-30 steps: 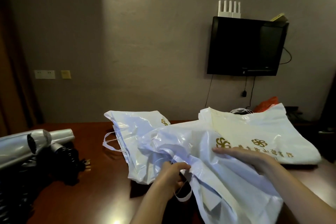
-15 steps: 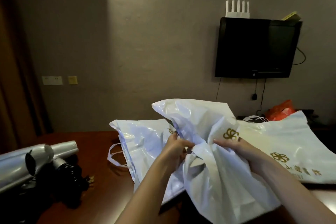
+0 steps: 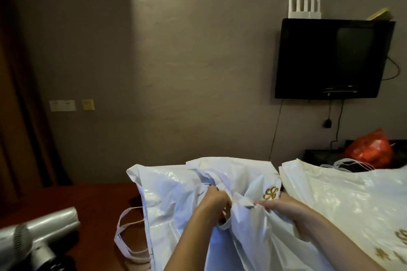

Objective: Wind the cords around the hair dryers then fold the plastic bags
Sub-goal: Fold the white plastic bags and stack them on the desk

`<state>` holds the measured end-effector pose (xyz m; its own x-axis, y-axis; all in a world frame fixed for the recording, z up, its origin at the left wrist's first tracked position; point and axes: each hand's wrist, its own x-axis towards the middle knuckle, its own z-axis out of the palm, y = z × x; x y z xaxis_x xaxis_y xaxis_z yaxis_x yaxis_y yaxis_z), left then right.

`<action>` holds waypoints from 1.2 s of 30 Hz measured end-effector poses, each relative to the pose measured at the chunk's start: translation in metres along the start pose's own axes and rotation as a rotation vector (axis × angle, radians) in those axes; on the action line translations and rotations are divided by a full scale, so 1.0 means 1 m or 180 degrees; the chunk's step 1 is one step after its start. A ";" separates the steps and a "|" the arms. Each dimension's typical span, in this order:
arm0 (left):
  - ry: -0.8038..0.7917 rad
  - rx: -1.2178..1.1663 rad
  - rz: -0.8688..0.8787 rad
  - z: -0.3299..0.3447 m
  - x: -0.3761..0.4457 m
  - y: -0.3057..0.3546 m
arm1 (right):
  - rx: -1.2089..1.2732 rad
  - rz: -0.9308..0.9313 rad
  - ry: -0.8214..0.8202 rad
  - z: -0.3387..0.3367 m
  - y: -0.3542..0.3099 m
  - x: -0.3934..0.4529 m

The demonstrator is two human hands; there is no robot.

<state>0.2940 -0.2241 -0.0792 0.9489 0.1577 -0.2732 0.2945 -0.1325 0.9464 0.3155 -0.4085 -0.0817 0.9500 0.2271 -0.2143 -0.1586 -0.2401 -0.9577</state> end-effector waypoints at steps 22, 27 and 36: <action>0.0264 0.1674 0.0434 -0.096 0.004 -0.010 | -0.1784 -0.0823 0.1022 0.055 -0.016 0.011; 0.1244 0.3454 0.1076 -0.105 -0.023 0.041 | -0.3252 -0.1123 0.0174 0.105 -0.012 -0.001; 0.0043 0.4782 0.0617 -0.048 -0.071 -0.046 | -0.3126 -0.1283 0.0482 0.101 0.008 -0.014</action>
<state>0.2075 -0.1823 -0.0953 0.9868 0.0288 -0.1593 0.0154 -0.9963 -0.0850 0.2736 -0.3187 -0.1056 0.9182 0.3560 0.1738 0.3958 -0.8430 -0.3643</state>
